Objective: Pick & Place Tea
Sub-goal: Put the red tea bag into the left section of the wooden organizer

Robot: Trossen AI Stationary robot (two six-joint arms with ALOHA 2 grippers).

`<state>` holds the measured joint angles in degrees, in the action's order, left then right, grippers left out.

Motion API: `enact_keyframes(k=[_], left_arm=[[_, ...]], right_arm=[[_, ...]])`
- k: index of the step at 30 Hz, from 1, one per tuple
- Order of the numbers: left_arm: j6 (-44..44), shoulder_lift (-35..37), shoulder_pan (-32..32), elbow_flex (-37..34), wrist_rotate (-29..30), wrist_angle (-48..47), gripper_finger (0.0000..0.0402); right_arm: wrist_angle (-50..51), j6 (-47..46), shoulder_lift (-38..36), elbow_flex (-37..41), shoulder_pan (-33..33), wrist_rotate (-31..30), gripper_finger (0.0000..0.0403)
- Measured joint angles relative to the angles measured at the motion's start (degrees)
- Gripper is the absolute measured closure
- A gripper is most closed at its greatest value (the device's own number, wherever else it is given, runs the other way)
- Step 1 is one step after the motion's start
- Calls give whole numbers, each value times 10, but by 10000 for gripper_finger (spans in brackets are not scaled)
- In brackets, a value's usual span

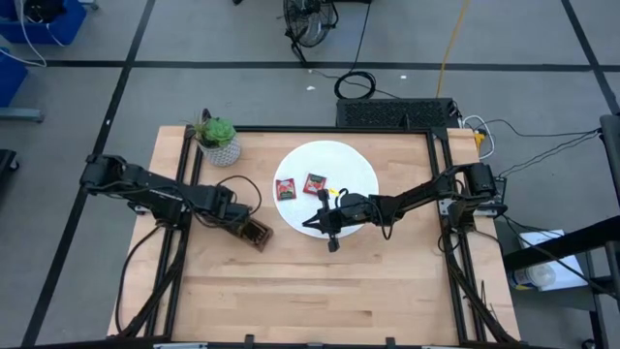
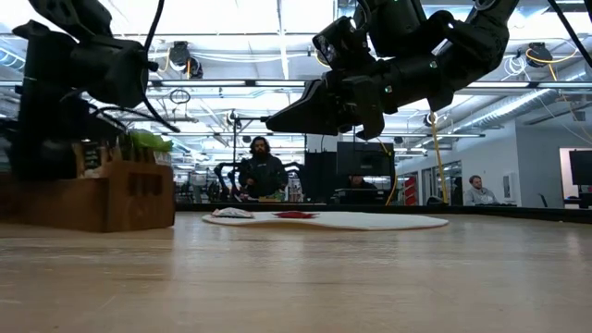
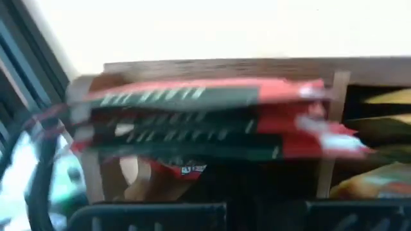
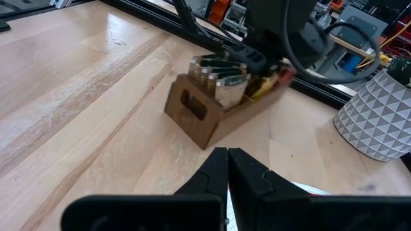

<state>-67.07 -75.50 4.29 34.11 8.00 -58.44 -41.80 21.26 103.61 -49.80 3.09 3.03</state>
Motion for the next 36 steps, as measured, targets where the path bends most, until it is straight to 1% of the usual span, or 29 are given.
enact_keyframes(k=[3,6,9,11,13,20,22,25,29,36], left_arm=[[-21,-1,5,-1,57,10,401],[-40,-1,19,-1,87,20,399],[-47,-1,34,-1,109,51,400],[-47,-1,43,0,106,75,399],[-49,0,52,1,88,94,397],[-120,1,97,2,21,93,395],[-129,1,112,6,11,92,395],[-127,5,131,21,22,89,399],[-111,22,141,45,72,90,386],[-49,25,141,70,77,91,370]], right_arm=[[0,0,0,0,0,0,403],[1,0,0,0,0,0,403],[1,0,0,0,0,0,403],[1,0,0,0,0,0,403],[1,3,0,0,0,0,403],[0,4,0,0,0,0,403],[0,4,0,0,0,0,403],[0,6,0,0,0,0,403],[-2,6,0,0,0,0,403],[-4,3,0,0,0,0,403]])
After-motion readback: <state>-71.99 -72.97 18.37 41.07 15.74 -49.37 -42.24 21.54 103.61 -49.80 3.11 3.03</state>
